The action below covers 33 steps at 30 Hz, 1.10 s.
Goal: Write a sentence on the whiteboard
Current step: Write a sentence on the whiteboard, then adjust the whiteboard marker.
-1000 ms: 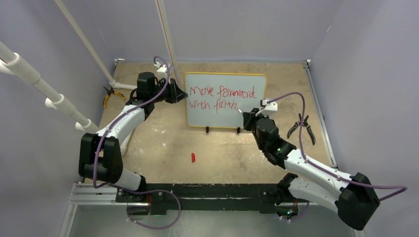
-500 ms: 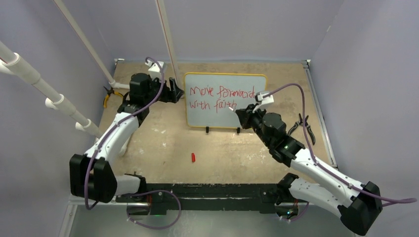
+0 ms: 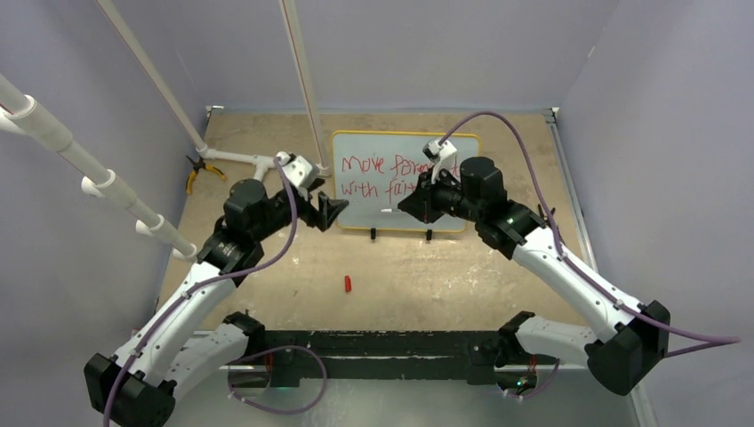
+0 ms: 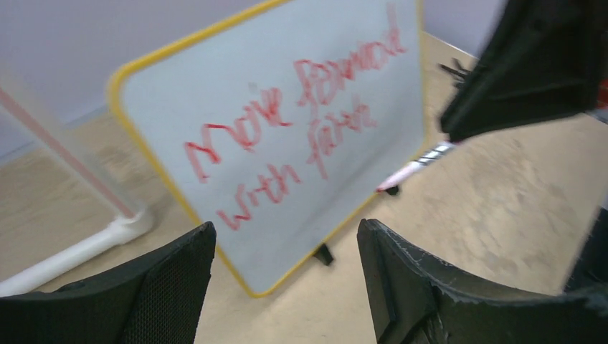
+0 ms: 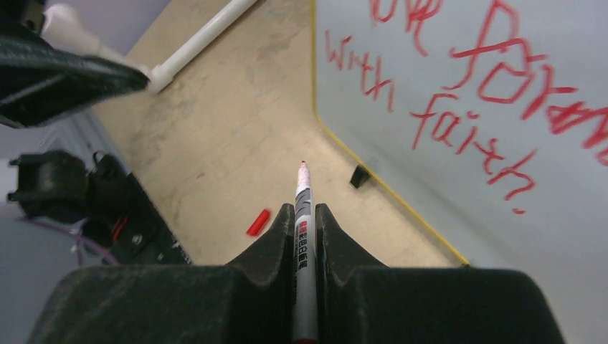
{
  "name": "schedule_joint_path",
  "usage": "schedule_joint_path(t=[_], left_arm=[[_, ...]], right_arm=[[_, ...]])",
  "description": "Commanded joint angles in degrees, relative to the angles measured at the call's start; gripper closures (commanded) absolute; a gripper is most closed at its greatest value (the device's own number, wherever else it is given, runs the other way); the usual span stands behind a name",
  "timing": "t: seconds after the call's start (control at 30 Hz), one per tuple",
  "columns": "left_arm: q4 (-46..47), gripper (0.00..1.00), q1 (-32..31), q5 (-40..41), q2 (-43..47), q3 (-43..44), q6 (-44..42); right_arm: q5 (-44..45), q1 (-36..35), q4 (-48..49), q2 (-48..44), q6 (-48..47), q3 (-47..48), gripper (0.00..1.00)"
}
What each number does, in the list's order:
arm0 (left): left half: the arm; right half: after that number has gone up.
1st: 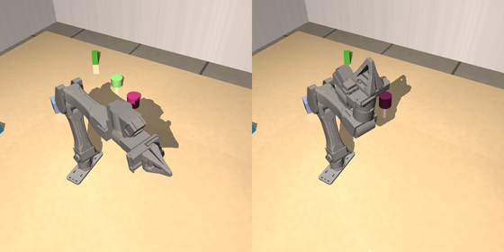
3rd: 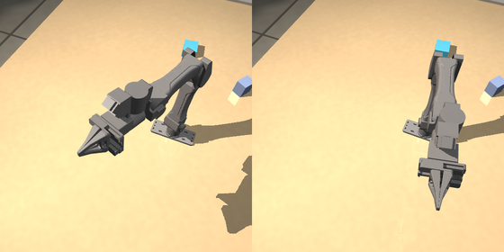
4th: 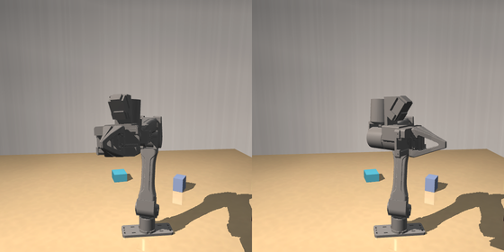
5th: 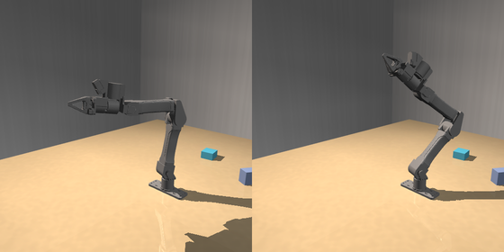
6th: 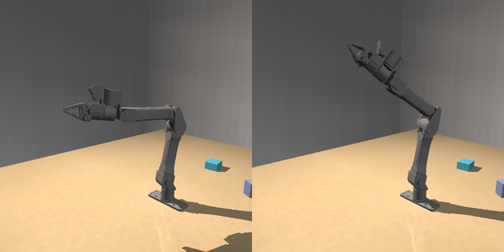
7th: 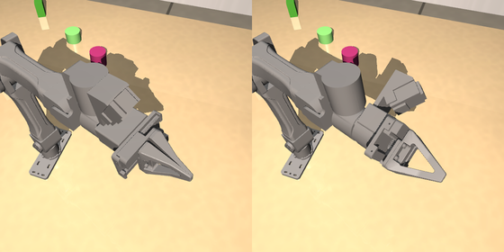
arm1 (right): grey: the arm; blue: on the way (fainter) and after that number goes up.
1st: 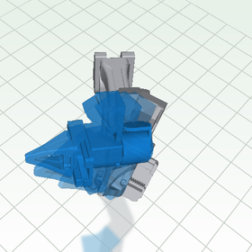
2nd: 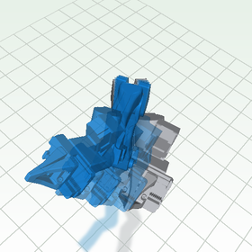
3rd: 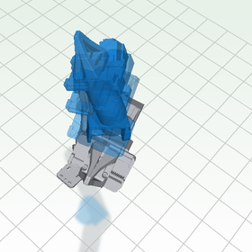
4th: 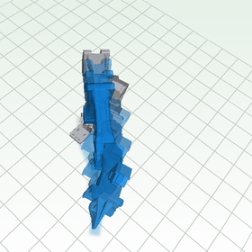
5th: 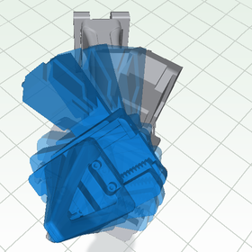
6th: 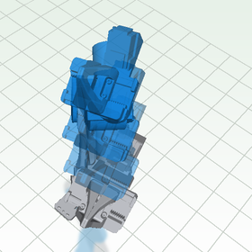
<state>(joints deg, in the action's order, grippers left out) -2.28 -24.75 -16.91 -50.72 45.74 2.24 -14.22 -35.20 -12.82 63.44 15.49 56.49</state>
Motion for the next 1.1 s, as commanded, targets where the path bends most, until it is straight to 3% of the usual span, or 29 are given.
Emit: schedule_joint_path(t=[0.0,0.27,0.47,0.67,0.7,0.93,1.0,1.07], left_arm=[[2.97,0.28,-4.83,-14.06,0.16,-2.97,-1.98],[-1.32,0.28,-15.62,-17.55,-7.26,-1.97,-4.55],[-0.94,0.28,-17.51,-12.18,-9.3,-1.88,-4.32],[0.05,0.29,-18.37,-14.42,-12.2,-1.7,-3.17],[-0.08,0.32,-18.66,-14.55,-12.81,-1.44,-3.03],[1.39,0.78,-19.69,-16.18,-15.38,-0.77,-0.21],[1.33,0.96,-19.8,-15.71,-15.4,-0.76,0.08],[1.4,1.0,-19.81,-14.01,-14.61,-1.22,1.28]], right_arm=[[-15.95,0.13,-5.08,1.73,-3.0,4.75,1.0],[-23.88,0.04,-9.07,5.47,-6.35,6.23,1.0],[-27.67,-0.03,-9.21,6.53,-7.28,4.45,1.0],[-30.74,-0.13,-8.01,7.06,-7.67,3.95,1.0],[-31.04,-0.13,-8.14,7.25,-7.85,4.16,1.0],[-31.79,-0.12,-8.76,8.26,-8.83,4.99,1.0],[-31.33,-0.13,-6.74,7.43,-7.38,4.55,0.91],[-28.87,-0.03,-3.64,5.94,-2.67,3.52,0.74]])
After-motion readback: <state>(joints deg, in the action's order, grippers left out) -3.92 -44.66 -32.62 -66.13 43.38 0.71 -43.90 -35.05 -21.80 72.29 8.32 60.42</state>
